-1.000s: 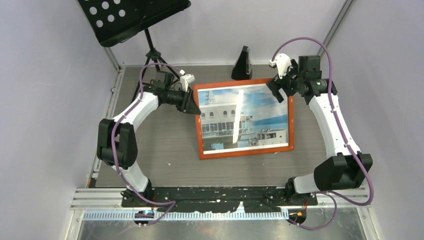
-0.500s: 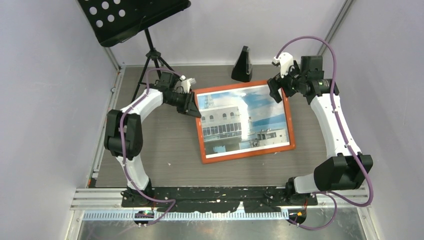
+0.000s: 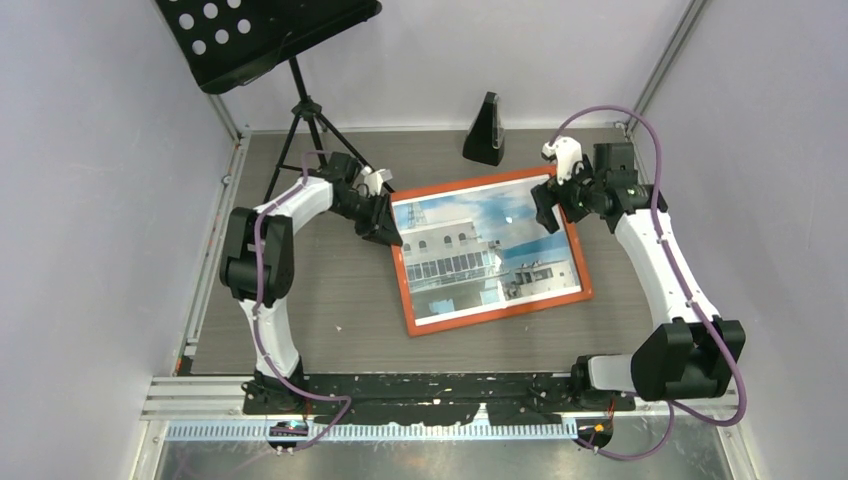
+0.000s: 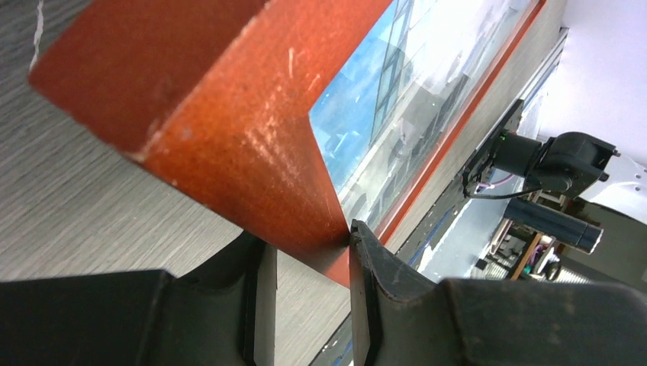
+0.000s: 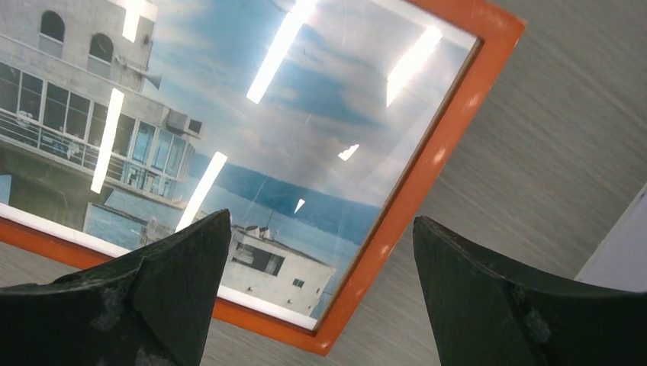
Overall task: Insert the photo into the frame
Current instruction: Turn over the photo frame at the center of the board.
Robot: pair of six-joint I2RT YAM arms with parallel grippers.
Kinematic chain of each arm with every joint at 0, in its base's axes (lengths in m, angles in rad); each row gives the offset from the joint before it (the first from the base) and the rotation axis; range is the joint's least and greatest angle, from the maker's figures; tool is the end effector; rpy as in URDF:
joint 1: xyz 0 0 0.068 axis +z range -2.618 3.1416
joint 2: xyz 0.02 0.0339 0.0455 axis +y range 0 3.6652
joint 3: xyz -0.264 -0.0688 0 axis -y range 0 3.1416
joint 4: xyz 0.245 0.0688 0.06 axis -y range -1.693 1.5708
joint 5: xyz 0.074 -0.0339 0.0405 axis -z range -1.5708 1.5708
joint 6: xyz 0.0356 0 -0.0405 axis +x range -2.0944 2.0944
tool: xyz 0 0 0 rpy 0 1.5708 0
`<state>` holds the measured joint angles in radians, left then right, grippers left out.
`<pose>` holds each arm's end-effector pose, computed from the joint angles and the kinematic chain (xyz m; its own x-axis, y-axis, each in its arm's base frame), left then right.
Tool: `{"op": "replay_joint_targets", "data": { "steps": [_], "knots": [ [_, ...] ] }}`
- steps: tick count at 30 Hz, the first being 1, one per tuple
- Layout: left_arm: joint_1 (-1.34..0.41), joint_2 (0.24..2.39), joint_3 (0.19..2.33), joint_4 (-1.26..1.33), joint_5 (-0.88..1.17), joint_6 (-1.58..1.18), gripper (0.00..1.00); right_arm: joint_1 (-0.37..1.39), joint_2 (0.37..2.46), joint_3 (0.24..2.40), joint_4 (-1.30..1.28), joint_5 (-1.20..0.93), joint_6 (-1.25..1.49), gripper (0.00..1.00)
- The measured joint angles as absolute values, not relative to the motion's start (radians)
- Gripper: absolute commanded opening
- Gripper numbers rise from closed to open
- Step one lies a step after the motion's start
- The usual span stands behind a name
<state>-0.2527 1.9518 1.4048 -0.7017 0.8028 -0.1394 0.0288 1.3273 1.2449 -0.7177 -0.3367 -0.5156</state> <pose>0.3711 -0.1223 0.1887 -0.9643 0.1493 -0.2187 0.2627 0.6427 -0.7197 0.2800 0.0198 0.3321 -0.4971 -0.4799 -0.7229 -0.5774 0.8049 -0.1373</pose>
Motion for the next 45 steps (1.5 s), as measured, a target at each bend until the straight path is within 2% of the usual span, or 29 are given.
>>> {"op": "replay_joint_targets", "data": {
  "steps": [7, 15, 21, 30, 36, 45],
  "knots": [
    [-0.255, 1.966, 1.404, -0.720, 0.768, -0.177, 0.02, -0.032, 1.303, 1.098, -0.645, -0.299, -0.453, 1.00],
    [-0.265, 1.965, 1.365, -0.706, 0.700, -0.216, 0.02, -0.195, 1.368, 1.032, -0.580, -0.337, -0.415, 0.88],
    [-0.276, 1.965, 1.351, -0.697, 0.642, -0.225, 0.03, -0.217, 1.454, 0.994, -0.560, -0.371, -0.422, 0.79],
    [-0.281, 1.965, 1.336, -0.686, 0.576, -0.205, 0.17, -0.251, 1.621, 0.992, -0.545, -0.427, -0.431, 0.69],
    [-0.282, 1.965, 1.334, -0.685, 0.561, -0.205, 0.23, -0.259, 1.643, 0.976, -0.546, -0.465, -0.431, 0.68],
    [-0.284, 1.965, 1.332, -0.681, 0.500, -0.177, 0.45, -0.259, 1.643, 0.965, -0.561, -0.503, -0.436, 0.68]
  ]
}}
